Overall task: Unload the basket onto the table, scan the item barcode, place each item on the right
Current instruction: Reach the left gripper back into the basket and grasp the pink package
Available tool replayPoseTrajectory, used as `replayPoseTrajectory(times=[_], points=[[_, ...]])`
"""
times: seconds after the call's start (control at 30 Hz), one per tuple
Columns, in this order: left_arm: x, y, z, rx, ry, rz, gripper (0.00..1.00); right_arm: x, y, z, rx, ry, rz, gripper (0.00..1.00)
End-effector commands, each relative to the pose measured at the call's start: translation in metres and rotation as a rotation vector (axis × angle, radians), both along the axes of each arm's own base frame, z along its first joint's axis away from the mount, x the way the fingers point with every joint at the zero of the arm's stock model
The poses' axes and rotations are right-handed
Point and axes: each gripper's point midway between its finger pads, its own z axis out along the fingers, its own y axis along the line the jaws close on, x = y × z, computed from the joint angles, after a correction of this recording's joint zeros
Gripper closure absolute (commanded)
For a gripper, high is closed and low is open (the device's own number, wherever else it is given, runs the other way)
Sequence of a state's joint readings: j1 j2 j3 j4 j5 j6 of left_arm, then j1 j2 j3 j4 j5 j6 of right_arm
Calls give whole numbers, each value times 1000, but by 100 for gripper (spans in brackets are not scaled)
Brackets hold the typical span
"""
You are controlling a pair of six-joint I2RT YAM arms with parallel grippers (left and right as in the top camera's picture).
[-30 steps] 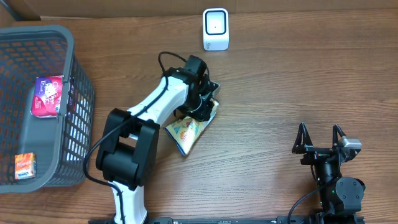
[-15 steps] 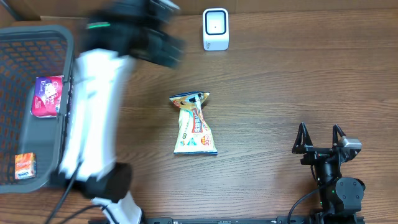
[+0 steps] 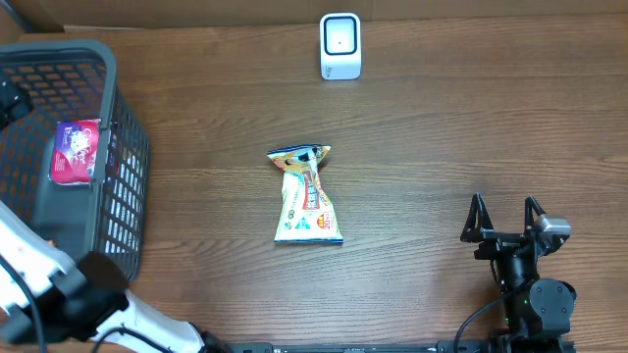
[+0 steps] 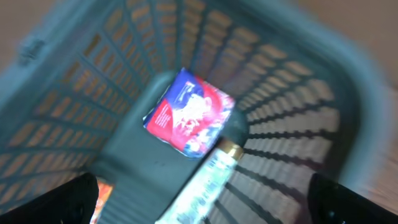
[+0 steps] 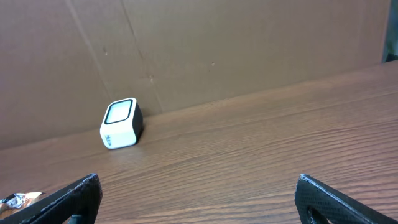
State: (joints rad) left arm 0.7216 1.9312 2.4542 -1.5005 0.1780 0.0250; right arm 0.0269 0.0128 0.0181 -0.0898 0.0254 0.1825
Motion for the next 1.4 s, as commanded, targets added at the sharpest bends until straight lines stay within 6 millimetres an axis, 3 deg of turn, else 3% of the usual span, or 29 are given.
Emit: replayPoseTrajectory(times=[0.0,0.3,0.5,0.8,0.93,1.0,1.13,1.17,1.2,1.23,1.27,1.3,1.37], points=[[16,11,-69,-121,89,-25,0,0,-1,-1,-1,-7,-3,0],[32,8,-205,-150,231,-41,0,0,-1,-1,-1,-7,-3,0],[23,3,-267,-186,243,37,0,0,-1,-1,-1,-7,-2,0],[11,6,-305,-238,216,293,0,0,-1,-1,-1,-7,-2,0],[16,9,-309,-237,177,322,0,0,-1,-1,-1,-7,-2,0],[18,11,-308,-229,164,322,5,0,-1,-1,-1,-7,-3,0],[22,20,-305,-192,141,332,0,0,-1,-1,-1,-7,-2,0],[23,23,-304,-177,138,338,7,0,-1,-1,-1,-7,-2,0],[22,24,-304,-169,140,342,22,0,-1,-1,-1,-7,-2,0],[22,25,-304,-164,141,345,57,0,-1,-1,-1,-7,-3,0],[22,26,-304,-163,140,345,78,0,-1,-1,-1,-7,-2,0],[22,26,-304,-163,140,345,90,0,-1,-1,-1,-7,-3,0],[22,26,-303,-162,139,345,96,0,-1,-1,-1,-7,-3,0]])
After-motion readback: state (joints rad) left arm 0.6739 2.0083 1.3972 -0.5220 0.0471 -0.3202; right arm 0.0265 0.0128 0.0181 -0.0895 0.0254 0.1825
